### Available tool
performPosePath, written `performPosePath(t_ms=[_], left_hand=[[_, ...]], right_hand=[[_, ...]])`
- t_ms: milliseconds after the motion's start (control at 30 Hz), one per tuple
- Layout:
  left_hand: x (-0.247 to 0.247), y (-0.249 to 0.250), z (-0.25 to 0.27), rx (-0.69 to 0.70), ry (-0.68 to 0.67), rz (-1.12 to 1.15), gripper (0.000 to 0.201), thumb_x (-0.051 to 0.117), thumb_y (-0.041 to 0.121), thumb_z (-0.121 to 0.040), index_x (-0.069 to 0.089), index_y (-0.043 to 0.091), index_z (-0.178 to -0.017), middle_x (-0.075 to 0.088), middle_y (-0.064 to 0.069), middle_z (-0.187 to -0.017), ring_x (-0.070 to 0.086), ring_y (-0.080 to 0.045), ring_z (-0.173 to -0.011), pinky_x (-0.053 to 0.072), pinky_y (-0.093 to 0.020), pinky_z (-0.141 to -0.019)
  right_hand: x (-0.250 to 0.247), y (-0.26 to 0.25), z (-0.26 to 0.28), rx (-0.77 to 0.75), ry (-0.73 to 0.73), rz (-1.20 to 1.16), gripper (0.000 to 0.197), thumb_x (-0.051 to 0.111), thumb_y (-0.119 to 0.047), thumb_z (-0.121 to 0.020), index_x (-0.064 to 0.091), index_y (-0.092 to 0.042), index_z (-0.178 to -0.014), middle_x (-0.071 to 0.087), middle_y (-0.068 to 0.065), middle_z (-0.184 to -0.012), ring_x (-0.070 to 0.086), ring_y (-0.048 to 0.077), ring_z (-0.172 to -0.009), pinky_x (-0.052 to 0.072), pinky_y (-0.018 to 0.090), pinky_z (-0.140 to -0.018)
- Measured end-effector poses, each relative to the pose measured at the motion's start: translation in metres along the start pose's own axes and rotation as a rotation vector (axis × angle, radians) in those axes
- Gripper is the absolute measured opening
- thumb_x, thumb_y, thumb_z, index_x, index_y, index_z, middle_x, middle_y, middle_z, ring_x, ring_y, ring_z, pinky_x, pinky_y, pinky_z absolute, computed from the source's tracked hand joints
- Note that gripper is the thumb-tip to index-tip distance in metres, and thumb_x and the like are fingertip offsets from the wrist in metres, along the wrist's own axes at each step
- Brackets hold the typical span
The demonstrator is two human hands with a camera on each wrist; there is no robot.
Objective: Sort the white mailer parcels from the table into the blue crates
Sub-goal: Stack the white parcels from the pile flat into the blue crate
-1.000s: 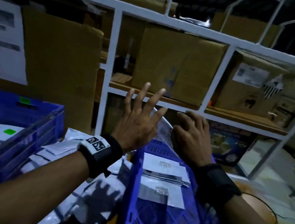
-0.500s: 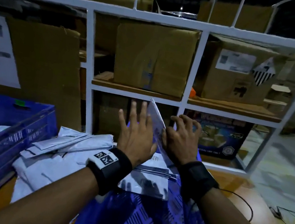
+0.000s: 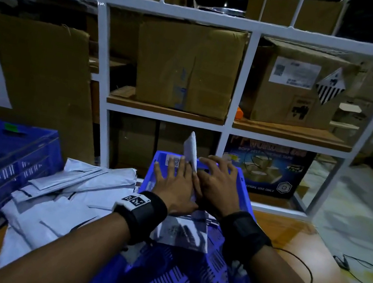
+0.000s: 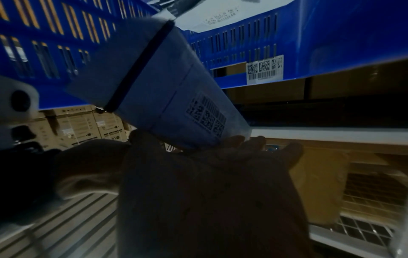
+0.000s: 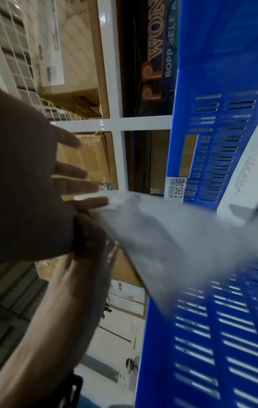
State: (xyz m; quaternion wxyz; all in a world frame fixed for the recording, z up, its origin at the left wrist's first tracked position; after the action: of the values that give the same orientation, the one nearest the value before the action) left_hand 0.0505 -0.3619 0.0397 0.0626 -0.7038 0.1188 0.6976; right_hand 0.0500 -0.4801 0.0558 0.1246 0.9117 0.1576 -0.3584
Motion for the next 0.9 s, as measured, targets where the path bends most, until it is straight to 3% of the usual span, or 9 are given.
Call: performPosePath(t_ms=[67,133,233,300,433,533,700,767,900], left_hand=[[0.004,-0.001,0.0,0.022,-0.028,0.078,0.109,0.049,0.067,-0.089,-0.014,0.008,-0.156,-0.019,-0.01,-0.164,-0.017,-0.039,-0.15,-0.006,-0.071,-0.113],[0.006,-0.002,-0.001,0.039,-0.036,0.147,0.097,0.048,0.05,-0.096,-0.015,0.008,-0.156,-0.013,-0.009,-0.166,0.0,-0.038,-0.152,0.004,-0.069,-0.115],[0.003,-0.002,-0.006,0.077,0.04,0.214,0.086,0.051,0.019,-0.095,-0.009,0.009,-0.157,0.025,-0.017,-0.16,0.049,-0.043,-0.126,0.041,-0.059,-0.1],[-0.001,-0.001,-0.008,0.098,0.095,0.214,0.08,0.051,0.007,-0.092,0.004,0.01,-0.157,0.051,-0.021,-0.138,0.057,-0.045,-0.112,0.048,-0.05,-0.085],[-0.005,0.005,-0.008,0.158,0.173,0.159,0.049,0.048,-0.002,-0.09,0.038,0.012,-0.136,0.06,-0.018,-0.121,0.06,-0.044,-0.106,0.046,-0.046,-0.075],[-0.004,0.01,-0.012,0.197,0.214,0.035,0.044,0.047,-0.001,-0.091,0.044,0.012,-0.133,0.055,-0.013,-0.129,0.059,-0.039,-0.111,0.046,-0.048,-0.087],[0.004,0.009,-0.03,0.174,0.311,-0.173,0.051,0.042,0.008,-0.101,0.03,0.013,-0.151,0.025,-0.012,-0.162,0.025,-0.032,-0.148,0.018,-0.056,-0.117],[0.012,0.005,-0.037,0.149,0.288,-0.203,0.051,0.041,0.012,-0.103,0.028,0.011,-0.152,0.021,-0.013,-0.163,0.02,-0.033,-0.15,0.013,-0.057,-0.118],[0.033,0.001,-0.044,0.088,0.198,-0.199,0.051,0.041,0.009,-0.102,0.028,0.006,-0.151,0.018,-0.017,-0.163,0.015,-0.036,-0.15,0.008,-0.059,-0.12]], right_hand=[[0.006,0.001,0.001,-0.05,-0.067,-0.06,0.038,0.041,-0.039,-0.094,0.073,-0.02,-0.085,0.06,0.002,-0.131,0.043,0.025,-0.127,0.037,0.05,-0.094],[0.009,0.004,0.005,-0.078,-0.146,-0.101,0.039,0.037,-0.041,-0.094,0.071,-0.022,-0.098,0.051,0.004,-0.141,0.037,0.026,-0.134,0.035,0.052,-0.098],[0.01,0.004,0.008,-0.096,-0.206,-0.084,0.031,0.049,-0.036,-0.085,0.067,-0.021,-0.105,0.047,0.011,-0.144,0.035,0.032,-0.137,0.037,0.054,-0.098],[0.009,0.004,0.005,-0.057,-0.2,0.001,0.029,0.066,-0.027,-0.078,0.065,-0.017,-0.105,0.048,0.013,-0.14,0.035,0.034,-0.136,0.039,0.053,-0.098],[0.001,0.009,-0.007,0.06,-0.104,0.119,0.05,0.069,-0.007,-0.07,0.052,-0.008,-0.117,0.044,0.019,-0.133,0.034,0.039,-0.134,0.034,0.055,-0.106],[0.005,0.018,-0.013,0.086,-0.206,0.205,0.073,0.069,-0.009,-0.07,0.043,-0.014,-0.138,0.035,0.019,-0.147,0.023,0.041,-0.144,0.018,0.063,-0.114],[0.029,0.02,-0.011,0.015,-0.482,0.316,0.038,0.047,-0.023,-0.093,0.05,-0.017,-0.13,0.046,0.009,-0.145,0.013,0.03,-0.15,-0.008,0.063,-0.115],[0.041,0.021,-0.007,0.034,-0.541,0.299,0.04,0.04,-0.022,-0.096,0.045,-0.015,-0.135,0.052,0.006,-0.139,0.021,0.028,-0.148,-0.002,0.059,-0.117],[0.068,0.021,0.01,0.087,-0.618,0.269,0.045,0.036,-0.018,-0.098,0.035,-0.009,-0.142,0.048,0.013,-0.141,0.033,0.032,-0.139,0.029,0.053,-0.11]])
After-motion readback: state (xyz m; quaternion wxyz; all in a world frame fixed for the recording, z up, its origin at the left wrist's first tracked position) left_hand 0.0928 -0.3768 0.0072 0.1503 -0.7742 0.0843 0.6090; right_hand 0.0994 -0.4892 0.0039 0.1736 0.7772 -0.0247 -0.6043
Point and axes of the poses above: each hand's wrist, its own z-axis away from the middle knuckle, its own x-axis out of the palm, y = z × x, the point moved 4 cm from there along -z, towards the middle knuckle
